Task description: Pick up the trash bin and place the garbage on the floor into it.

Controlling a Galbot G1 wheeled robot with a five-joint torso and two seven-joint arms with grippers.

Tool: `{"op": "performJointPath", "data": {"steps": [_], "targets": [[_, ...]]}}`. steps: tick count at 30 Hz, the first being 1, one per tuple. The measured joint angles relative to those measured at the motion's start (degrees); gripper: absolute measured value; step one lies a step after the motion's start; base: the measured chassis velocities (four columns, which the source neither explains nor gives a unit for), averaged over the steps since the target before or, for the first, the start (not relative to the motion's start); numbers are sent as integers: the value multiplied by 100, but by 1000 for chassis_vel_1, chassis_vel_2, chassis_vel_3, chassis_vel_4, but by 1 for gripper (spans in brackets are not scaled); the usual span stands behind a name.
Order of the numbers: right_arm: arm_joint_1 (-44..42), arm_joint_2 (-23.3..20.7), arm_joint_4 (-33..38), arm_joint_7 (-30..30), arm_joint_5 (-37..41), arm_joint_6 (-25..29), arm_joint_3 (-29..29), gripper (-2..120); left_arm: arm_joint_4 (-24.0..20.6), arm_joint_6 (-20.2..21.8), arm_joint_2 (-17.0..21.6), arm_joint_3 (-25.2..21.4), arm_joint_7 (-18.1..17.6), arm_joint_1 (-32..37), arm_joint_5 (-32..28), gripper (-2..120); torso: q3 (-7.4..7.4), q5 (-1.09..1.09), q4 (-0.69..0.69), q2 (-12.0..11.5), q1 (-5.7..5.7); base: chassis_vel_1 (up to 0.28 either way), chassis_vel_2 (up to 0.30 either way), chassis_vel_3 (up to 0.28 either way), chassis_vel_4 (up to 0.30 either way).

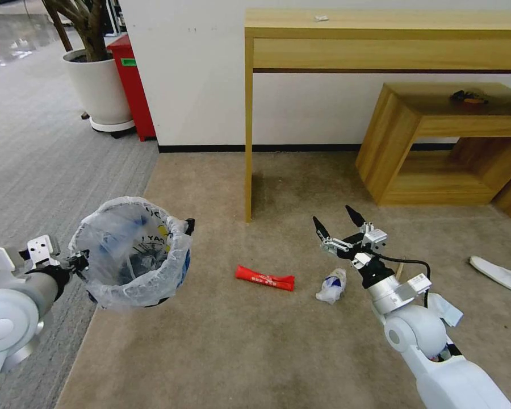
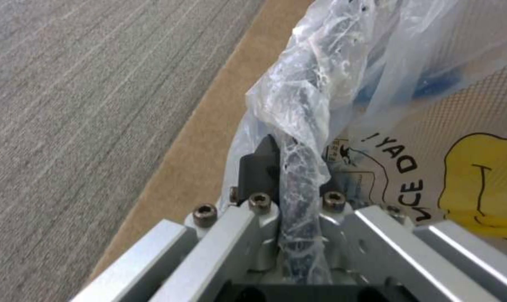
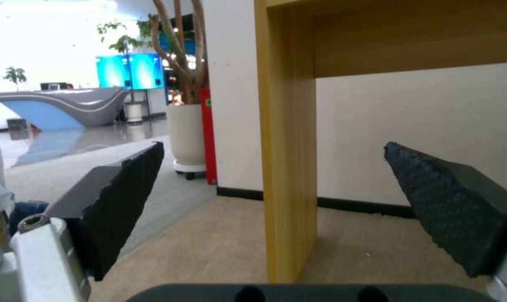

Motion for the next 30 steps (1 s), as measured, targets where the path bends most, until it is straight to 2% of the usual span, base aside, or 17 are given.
{"op": "performJointPath", "data": {"steps": [11, 18, 24, 26, 29, 30], "targets": [[6, 4, -20, 10, 1, 3, -12, 100, -41, 0, -2, -10, 15, 25, -3, 0, 1, 0, 0, 0, 0, -97, 86, 99, -88], [-2, -31, -24, 224, 15, -35, -120, 100, -42, 0, -13, 14, 15, 6, 0, 0, 1, 0, 1, 0, 1, -43, 55, 50, -59], [12, -116, -15, 218, -6, -330, -206, 100, -43, 0, -35, 40, 15, 3, 17, 0, 0, 0, 0, 0, 1, 0, 0, 0, 0], [32, -135, -17, 96, -31, -507, -202, 100, -46, 0, -38, 41, 15, 2, 20, 0, 0, 0, 1, 0, 1, 0, 0, 0, 0], [120, -197, -35, -216, -58, -1049, -194, 100, -73, 0, -41, 39, 12, 10, 23, 0, 0, -1, 1, 0, 1, 0, 0, 0, 0], [120, -197, -35, -216, -58, -1049, -194, 100, -73, 0, -41, 39, 12, 10, 23, 0, 0, -1, 1, 0, 1, 0, 0, 0, 0]]}}
